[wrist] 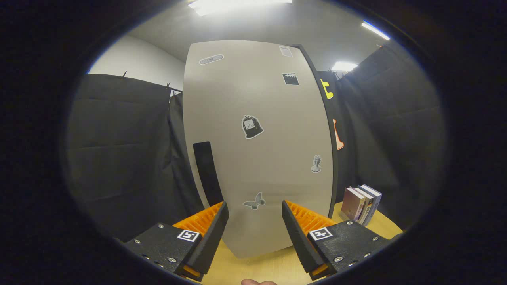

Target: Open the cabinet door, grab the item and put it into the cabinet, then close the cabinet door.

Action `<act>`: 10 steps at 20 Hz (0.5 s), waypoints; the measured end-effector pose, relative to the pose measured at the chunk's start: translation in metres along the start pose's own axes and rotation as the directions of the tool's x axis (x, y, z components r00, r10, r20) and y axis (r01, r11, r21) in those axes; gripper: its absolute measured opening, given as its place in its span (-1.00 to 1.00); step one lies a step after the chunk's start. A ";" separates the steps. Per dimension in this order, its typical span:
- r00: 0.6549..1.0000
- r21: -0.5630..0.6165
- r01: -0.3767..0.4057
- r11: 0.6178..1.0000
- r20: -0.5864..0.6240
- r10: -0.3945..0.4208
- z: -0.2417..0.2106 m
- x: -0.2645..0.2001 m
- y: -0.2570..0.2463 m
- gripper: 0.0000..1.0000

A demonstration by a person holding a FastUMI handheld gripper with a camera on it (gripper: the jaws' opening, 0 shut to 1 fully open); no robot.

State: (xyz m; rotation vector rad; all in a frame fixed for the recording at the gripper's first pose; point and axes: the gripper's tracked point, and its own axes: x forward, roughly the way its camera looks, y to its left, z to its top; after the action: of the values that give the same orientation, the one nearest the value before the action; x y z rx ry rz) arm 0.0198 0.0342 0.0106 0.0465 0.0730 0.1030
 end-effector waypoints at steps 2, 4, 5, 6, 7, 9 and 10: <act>1.000 0.007 0.009 1.000 -0.002 -0.009 -0.004 0.004 -0.004 0.70; 1.000 0.022 0.011 1.000 -0.009 -0.010 -0.006 0.008 -0.005 0.70; 1.000 0.029 0.011 1.000 -0.012 -0.011 -0.007 0.009 -0.007 0.70; 1.000 0.034 0.010 0.999 -0.012 -0.010 -0.007 0.010 -0.007 0.70; 1.000 0.033 0.009 0.999 -0.011 -0.009 -0.008 0.011 -0.007 0.70; 1.000 0.019 0.010 1.000 -0.019 -0.010 -0.009 0.012 -0.008 0.70; 1.000 0.016 0.006 1.000 -0.017 -0.006 -0.008 0.013 -0.007 0.70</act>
State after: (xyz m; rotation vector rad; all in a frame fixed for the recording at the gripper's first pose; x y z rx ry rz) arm 0.0330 0.0287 0.0012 0.0615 0.0911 0.0966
